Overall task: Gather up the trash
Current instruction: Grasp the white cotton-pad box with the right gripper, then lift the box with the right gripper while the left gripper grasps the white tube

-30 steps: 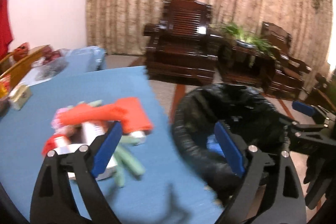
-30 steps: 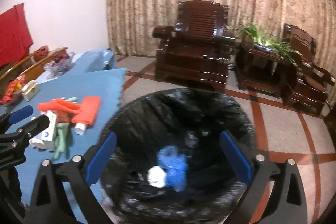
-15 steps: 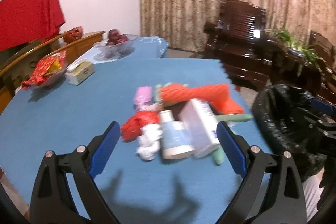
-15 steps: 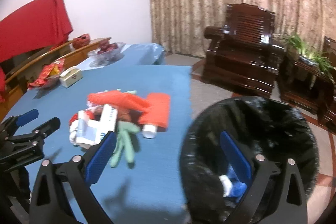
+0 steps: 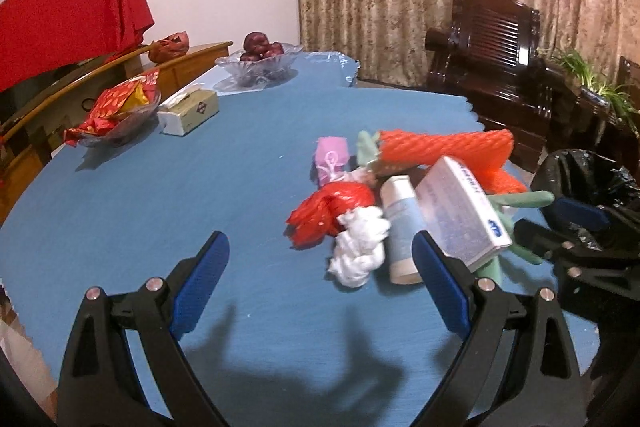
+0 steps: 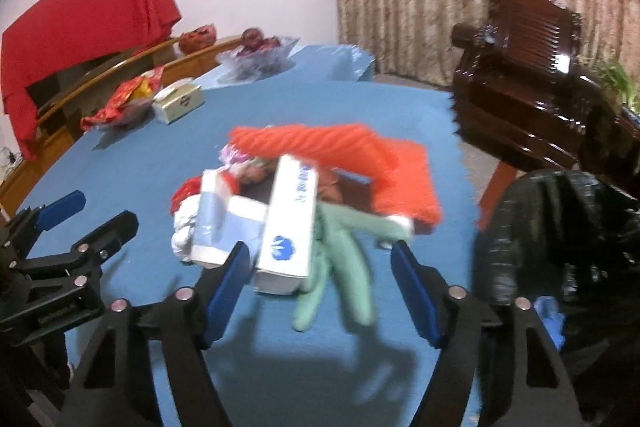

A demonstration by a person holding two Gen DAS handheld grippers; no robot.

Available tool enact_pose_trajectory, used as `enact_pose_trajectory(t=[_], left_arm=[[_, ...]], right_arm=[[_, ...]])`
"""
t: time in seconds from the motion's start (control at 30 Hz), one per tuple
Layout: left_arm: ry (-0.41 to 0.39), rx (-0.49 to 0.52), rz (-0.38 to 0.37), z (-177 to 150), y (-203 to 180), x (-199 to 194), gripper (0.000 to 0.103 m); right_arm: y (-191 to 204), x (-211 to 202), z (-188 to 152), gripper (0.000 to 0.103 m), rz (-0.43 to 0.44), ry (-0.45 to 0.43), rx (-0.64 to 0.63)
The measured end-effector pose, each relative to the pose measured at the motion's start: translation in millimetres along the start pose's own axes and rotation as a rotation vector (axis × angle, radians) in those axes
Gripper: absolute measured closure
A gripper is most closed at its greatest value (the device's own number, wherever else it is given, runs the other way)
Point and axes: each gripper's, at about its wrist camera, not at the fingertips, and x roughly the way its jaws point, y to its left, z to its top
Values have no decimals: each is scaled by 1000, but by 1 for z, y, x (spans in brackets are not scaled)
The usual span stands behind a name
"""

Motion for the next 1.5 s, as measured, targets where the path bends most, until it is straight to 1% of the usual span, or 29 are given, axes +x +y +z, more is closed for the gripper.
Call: enact_pose_trajectory(t=[0.13, 0.37, 0.47, 0.5, 0.53, 0.67, 0.73, 0.87, 1.07, 1.2, 1.33, 1.4, 1.5], left_arm=[[5, -4, 10, -1, 8, 6, 13], [6, -17, 10, -3, 13, 12, 13], [6, -21, 8, -2, 14, 14, 13], [6, -20, 9, -2, 14, 14, 13], [6, -20, 8, -2, 14, 14, 13], [6, -16, 2, -1, 13, 15, 13], [4, -12, -4, -3, 9, 13, 13], [-1, -2, -31, -2, -1, 13, 13], [16, 27, -94, -3, -27, 15, 25], [36, 41, -128, -5, -45, 22, 35], [61, 53, -130, -7, -58, 33, 44], [82, 60, -123, -8, -64, 42, 51], [107, 62, -124, -11, -70, 51, 56]], right_arm=[[9, 19, -2, 42, 16, 33, -8], [15, 39, -1, 50, 33, 64, -3], [17, 43, 1, 60, 44, 73, -6], [18, 45, 1, 67, 50, 82, -11], [19, 46, 2, 69, 57, 89, -13], [18, 40, 4, 71, 74, 79, -12], [17, 31, 5, 73, 80, 63, -22], [9, 11, 8, 73, 98, 43, -15], [-8, -18, 9, 73, 101, 11, 33], [-20, -29, 9, 73, 60, -3, 32], [-32, -31, 7, 73, 32, 0, 41], [-37, -32, 5, 73, 23, 4, 41], [-38, -31, 2, 73, 17, 5, 37]])
